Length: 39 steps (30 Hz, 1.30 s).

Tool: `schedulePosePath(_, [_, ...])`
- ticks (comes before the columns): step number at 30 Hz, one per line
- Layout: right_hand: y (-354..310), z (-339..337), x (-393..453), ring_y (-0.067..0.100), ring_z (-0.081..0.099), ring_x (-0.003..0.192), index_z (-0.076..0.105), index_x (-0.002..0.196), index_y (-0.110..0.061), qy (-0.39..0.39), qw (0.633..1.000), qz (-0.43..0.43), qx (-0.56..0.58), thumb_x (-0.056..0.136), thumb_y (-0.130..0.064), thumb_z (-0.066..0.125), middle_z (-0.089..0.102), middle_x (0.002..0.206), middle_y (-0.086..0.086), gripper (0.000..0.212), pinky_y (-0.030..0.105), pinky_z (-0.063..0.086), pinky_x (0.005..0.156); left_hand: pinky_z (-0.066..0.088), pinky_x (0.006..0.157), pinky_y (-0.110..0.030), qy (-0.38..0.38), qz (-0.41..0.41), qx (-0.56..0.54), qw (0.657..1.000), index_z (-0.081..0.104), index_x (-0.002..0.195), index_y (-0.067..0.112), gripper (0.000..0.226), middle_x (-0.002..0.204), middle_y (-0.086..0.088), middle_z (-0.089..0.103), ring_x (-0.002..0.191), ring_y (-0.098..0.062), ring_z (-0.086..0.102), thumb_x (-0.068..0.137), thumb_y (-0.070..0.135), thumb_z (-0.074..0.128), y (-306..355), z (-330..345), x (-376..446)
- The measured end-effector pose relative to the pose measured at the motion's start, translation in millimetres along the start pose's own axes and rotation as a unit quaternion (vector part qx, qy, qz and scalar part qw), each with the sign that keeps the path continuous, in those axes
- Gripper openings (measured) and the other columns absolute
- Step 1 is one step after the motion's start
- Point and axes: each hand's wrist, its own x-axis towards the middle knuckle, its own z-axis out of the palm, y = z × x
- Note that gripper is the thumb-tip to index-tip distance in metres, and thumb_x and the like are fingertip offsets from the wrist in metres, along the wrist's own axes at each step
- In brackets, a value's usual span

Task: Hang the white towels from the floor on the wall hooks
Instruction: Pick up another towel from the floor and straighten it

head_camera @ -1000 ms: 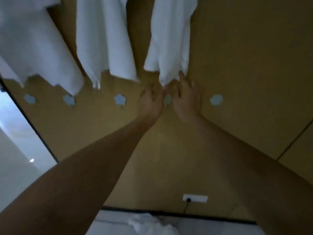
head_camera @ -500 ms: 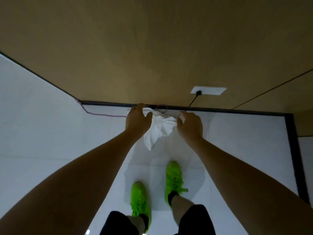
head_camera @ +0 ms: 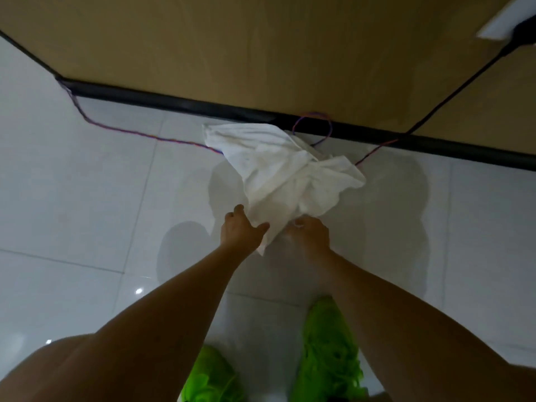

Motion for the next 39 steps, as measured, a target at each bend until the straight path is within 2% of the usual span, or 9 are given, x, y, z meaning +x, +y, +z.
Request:
schedulePosePath(3, [3.7, 31.2, 23.7, 0.030, 0.068, 0.084, 0.071, 0.080, -0.014, -0.034, 0.998, 0.006, 0.048, 0.088, -0.033, 0.065, 0.070, 0.083, 0.009, 0.021, 0.037, 0.054, 0.080, 0.054, 0.091, -0.049, -0.047, -0.075, -0.078, 0.993, 0.036, 0.136, 0.012, 0.078, 0.127, -0.011, 0.049, 0.113, -0.035, 0.055, 0.078, 0.047, 0.074, -11.3, 27.2, 25.3])
schedulePosePath(6, [-2.6, 36.6, 24.2, 0.034, 0.069, 0.089, 0.074, 0.092, -0.005, -0.062, 0.997, 0.009, 0.052, 0.088, -0.029, 0.066, 0.072, 0.092, 0.017, 0.025, 0.046, 0.057, 0.083, 0.057, 0.083, -0.044, -0.030, -0.045, -0.053, 0.997, 0.062, 0.109, 0.008, 0.028, 0.105, -0.013, 0.066, 0.092, -0.031, 0.064, 0.086, 0.024, 0.057, -13.1, 34.5, 32.9])
schedulePosePath(9, [-26.6, 13.9, 0.9, 0.037, 0.070, 0.087, 0.071, 0.091, -0.002, -0.080, 0.994, 0.010, 0.072, 0.089, -0.023, 0.067, 0.071, 0.095, 0.020, 0.021, 0.048, 0.059, 0.078, 0.054, 0.077, -0.035, 0.004, 0.002, -0.023, 1.000, 0.064, 0.099, 0.008, 0.021, 0.100, -0.013, 0.066, 0.088, -0.029, 0.061, 0.087, 0.015, 0.048, 7.3, 8.4, 8.1])
schedulePosePath(13, [-91.4, -38.0, -88.3, 0.024, 0.067, 0.077, 0.064, 0.081, -0.013, -0.102, 0.981, 0.053, 0.154, 0.087, -0.010, 0.067, 0.069, 0.092, 0.014, 0.008, 0.040, 0.060, 0.074, 0.042, 0.070, -0.032, 0.021, 0.079, 0.053, 0.995, 0.052, 0.095, 0.014, 0.010, 0.101, -0.016, 0.063, 0.093, -0.036, 0.059, 0.088, 0.020, 0.051, 55.7, -78.7, -74.5])
schedulePosePath(20, [-237.3, -192.7, -298.1, 0.023, 0.066, 0.081, 0.068, 0.108, 0.002, -0.084, 0.987, 0.023, 0.132, 0.093, -0.014, 0.061, 0.072, 0.103, 0.017, 0.022, 0.040, 0.058, 0.081, 0.041, 0.074, -0.029, -0.012, 0.174, 0.134, 0.976, 0.062, 0.108, 0.012, 0.021, 0.110, -0.011, 0.063, 0.095, -0.025, 0.055, 0.092, 0.021, 0.052, 169.8, -290.5, -272.0])
schedulePosePath(25, [-341.9, -315.6, -445.1, 0.021, 0.057, 0.118, 0.056, 0.134, -0.019, -0.029, 0.980, -0.195, 0.018, 0.089, -0.015, 0.063, 0.059, 0.131, 0.001, 0.046, 0.024, 0.045, 0.093, 0.037, 0.075, -0.021, -0.041, 0.294, 0.242, 0.924, 0.066, 0.094, 0.023, 0.010, 0.102, 0.003, 0.061, 0.103, -0.023, 0.056, 0.090, 0.022, 0.057, 261.3, -456.2, -406.4])
schedulePosePath(29, [-423.9, -392.1, -549.6, 0.016, 0.061, 0.100, 0.063, 0.116, -0.017, -0.025, 0.950, -0.310, 0.029, 0.080, -0.003, 0.067, 0.065, 0.114, -0.002, 0.039, 0.021, 0.046, 0.068, 0.040, 0.075, -0.027, 0.012, 0.381, 0.280, 0.881, 0.068, 0.099, 0.025, 0.013, 0.102, -0.001, 0.063, 0.095, -0.020, 0.058, 0.088, 0.021, 0.061, 319.7, -574.5, -513.6])
schedulePosePath(33, [-474.3, -452.9, -644.8, 0.003, 0.063, 0.082, 0.054, 0.122, -0.022, -0.017, 0.911, -0.406, 0.075, 0.079, -0.001, 0.072, 0.067, 0.110, -0.003, 0.052, 0.015, 0.045, 0.058, 0.046, 0.072, -0.026, 0.096, 0.441, 0.262, 0.853, 0.069, 0.105, 0.026, 0.017, 0.098, 0.003, 0.066, 0.092, -0.016, 0.061, 0.089, 0.024, 0.061, 357.3, -666.6, -621.3])
schedulePosePath(39, [-511.7, -515.5, -746.9, 0.020, 0.071, 0.093, 0.072, 0.097, -0.021, 0.101, 0.870, -0.474, 0.090, 0.086, -0.023, 0.074, 0.074, 0.095, 0.002, 0.011, 0.032, 0.058, 0.082, 0.035, 0.058, -0.010, 0.272, 0.510, 0.147, 0.803, 0.072, 0.097, 0.020, 0.011, 0.093, 0.008, 0.060, 0.076, -0.003, 0.051, 0.088, 0.023, 0.068, 382.2, -732.9, -749.5])
